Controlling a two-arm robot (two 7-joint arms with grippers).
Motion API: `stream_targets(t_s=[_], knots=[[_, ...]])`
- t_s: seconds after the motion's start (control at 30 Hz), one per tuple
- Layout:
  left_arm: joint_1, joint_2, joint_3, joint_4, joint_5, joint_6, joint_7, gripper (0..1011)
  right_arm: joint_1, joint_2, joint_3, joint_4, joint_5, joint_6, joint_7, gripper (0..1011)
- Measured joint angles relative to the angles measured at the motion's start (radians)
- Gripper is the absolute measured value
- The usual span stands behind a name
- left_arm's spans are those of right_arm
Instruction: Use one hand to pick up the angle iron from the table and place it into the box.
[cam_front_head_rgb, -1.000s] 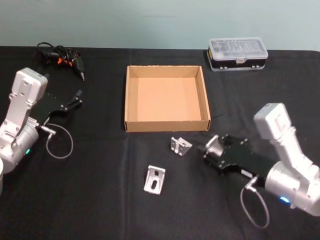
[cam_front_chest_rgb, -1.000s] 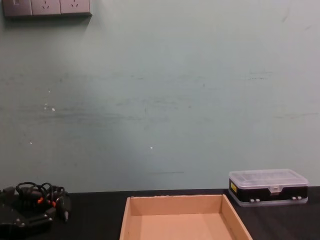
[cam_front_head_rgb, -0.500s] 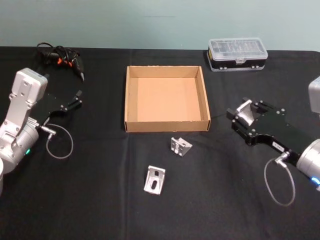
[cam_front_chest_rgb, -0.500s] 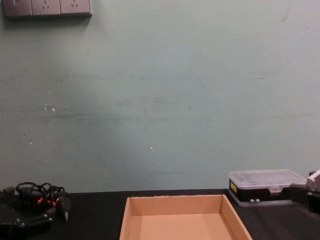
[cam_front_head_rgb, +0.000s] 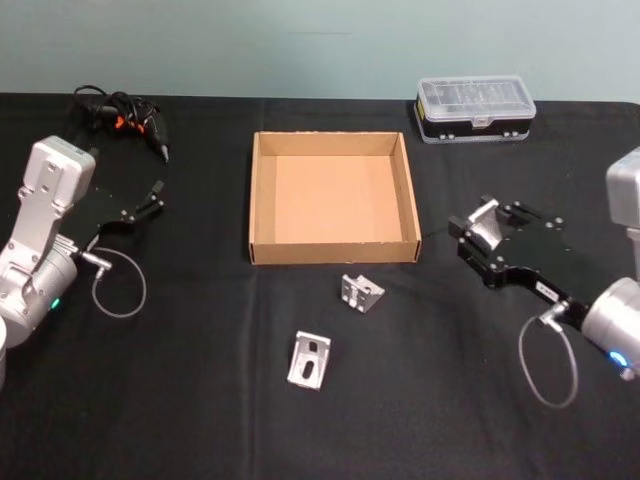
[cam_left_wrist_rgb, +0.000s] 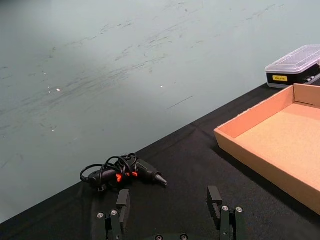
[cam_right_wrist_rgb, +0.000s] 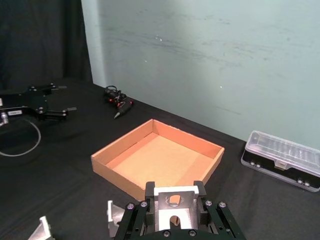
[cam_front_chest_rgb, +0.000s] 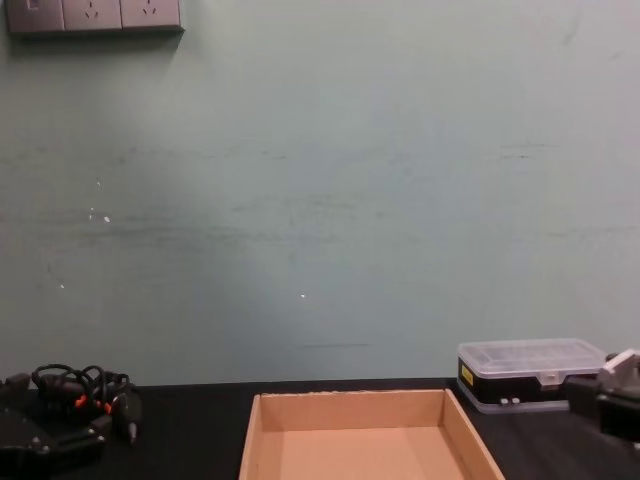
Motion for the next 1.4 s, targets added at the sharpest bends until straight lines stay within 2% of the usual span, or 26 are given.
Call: stream_targets(t_s=[0.2, 0.33, 0.6, 0.93, 1.03, 1.4], knots=[[0.0, 0.0, 0.0, 0.0, 0.0, 0.0, 0.0, 1011, 0.071, -0.05, -0.047, 0.086, -0.032, 0.003, -0.016, 451], [0.0, 0.0, 0.0, 0.0, 0.0, 0.0, 0.0, 1011, 0.14, -0.089, -0.096, 0.167, -0.089, 0.0, -0.028, 451], [0.0, 0.0, 0.0, 0.0, 0.0, 0.0, 0.0, 1011, 0.253, -0.161, -0.16, 0.289, -0.16, 0.004, -0.027, 451], [0.0, 0.0, 0.0, 0.0, 0.0, 0.0, 0.0, 1011, 0.348, -0.217, -0.197, 0.388, -0.209, 0.022, -0.014, 451], [0.0, 0.0, 0.0, 0.0, 0.0, 0.0, 0.0, 1011, 0.387, -0.241, -0.206, 0.436, -0.225, 0.029, -0.013, 451], [0.0, 0.0, 0.0, 0.0, 0.0, 0.0, 0.0, 1011, 0.487, -0.309, -0.23, 0.578, -0.251, 0.039, -0.004, 451]])
